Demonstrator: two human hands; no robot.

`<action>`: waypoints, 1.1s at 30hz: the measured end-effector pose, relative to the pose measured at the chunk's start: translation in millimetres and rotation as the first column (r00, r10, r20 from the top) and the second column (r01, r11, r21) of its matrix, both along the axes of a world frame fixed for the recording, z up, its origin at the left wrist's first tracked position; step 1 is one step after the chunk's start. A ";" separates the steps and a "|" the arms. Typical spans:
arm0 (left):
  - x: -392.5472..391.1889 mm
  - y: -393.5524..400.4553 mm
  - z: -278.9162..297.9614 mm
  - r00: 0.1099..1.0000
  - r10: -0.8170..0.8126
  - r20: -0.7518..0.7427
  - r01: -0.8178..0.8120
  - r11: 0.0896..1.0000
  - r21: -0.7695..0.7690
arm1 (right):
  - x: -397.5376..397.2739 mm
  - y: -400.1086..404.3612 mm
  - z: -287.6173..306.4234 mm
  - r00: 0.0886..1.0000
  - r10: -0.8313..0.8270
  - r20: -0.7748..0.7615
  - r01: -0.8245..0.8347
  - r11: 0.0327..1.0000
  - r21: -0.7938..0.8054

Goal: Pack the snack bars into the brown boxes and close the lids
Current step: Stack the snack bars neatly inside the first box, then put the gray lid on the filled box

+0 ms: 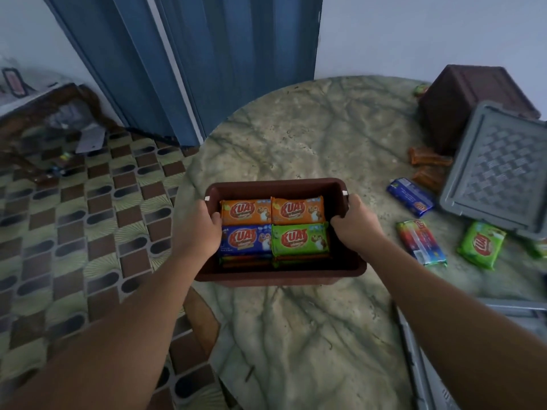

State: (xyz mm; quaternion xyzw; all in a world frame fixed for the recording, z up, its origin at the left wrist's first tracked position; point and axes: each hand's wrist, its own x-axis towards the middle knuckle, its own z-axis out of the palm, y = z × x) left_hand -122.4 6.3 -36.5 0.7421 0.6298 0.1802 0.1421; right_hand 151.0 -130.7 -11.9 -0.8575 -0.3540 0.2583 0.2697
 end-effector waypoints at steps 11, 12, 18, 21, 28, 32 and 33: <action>-10.9 -56.1 4.1 0.997 -0.063 0.049 0.066 0.996 -0.064 | -16.5 -61.3 3.3 0.998 -0.059 0.008 0.060 0.997 -0.057; -11.7 -61.9 4.6 0.996 -0.064 0.054 0.068 0.994 -0.089 | -18.0 -67.1 3.4 0.998 -0.063 0.016 0.063 0.997 -0.054; -15.9 -96.8 12.3 0.997 -0.073 0.033 0.077 0.984 -0.159 | -30.4 -105.0 4.9 0.996 -0.092 0.019 0.093 0.994 -0.055; -18.7 -109.1 13.0 0.997 -0.078 0.000 0.076 0.983 -0.168 | -34.8 -121.8 5.3 0.994 -0.105 0.027 0.106 0.994 -0.038; -25.7 -130.0 12.4 0.993 -0.119 0.014 0.120 0.977 -0.176 | -44.4 -152.0 3.1 0.990 -0.141 0.014 0.141 0.989 -0.032; -26.1 -134.6 11.9 0.993 -0.117 -0.005 0.114 0.979 -0.170 | -45.3 -156.7 1.5 0.989 -0.142 0.034 0.143 0.989 -0.036; -25.1 -135.4 12.5 0.993 -0.117 -0.020 0.112 0.978 -0.174 | -45.2 -156.5 2.0 0.990 -0.140 0.028 0.141 0.989 -0.042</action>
